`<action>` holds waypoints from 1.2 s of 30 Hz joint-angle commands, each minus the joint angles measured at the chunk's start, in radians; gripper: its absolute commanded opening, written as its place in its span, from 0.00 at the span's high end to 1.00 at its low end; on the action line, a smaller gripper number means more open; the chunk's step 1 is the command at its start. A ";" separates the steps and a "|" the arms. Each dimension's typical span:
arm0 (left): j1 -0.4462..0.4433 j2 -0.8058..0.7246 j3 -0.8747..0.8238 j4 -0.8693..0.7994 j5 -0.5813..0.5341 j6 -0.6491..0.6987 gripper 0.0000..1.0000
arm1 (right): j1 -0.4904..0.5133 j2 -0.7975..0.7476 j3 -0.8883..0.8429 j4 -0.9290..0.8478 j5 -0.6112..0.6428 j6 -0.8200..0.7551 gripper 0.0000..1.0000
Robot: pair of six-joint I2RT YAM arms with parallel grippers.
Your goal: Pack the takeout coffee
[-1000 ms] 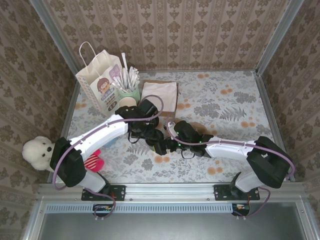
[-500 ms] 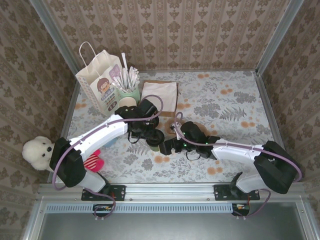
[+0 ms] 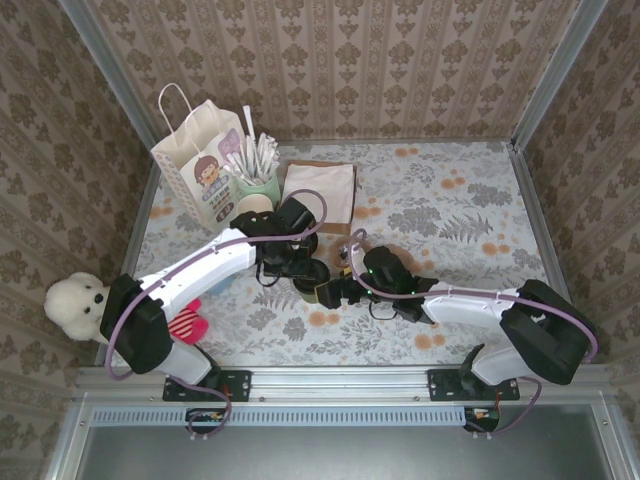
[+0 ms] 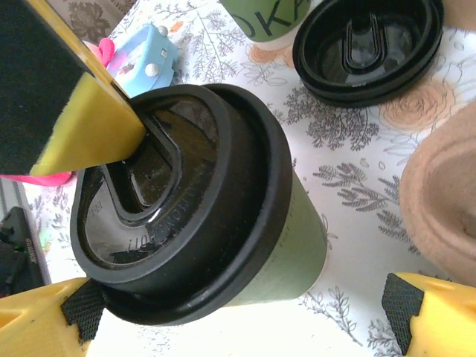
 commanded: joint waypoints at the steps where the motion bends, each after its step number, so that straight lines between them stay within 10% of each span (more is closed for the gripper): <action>1: -0.007 0.035 -0.010 -0.040 0.038 0.003 1.00 | 0.003 0.009 -0.003 0.060 0.063 -0.117 0.01; 21: -0.012 0.044 -0.095 0.013 0.066 -0.001 1.00 | 0.026 0.035 -0.110 0.062 0.133 -0.148 0.01; 36: -0.007 0.007 -0.032 -0.002 0.026 -0.008 0.96 | -0.096 -0.124 0.137 -0.389 -0.059 0.277 0.05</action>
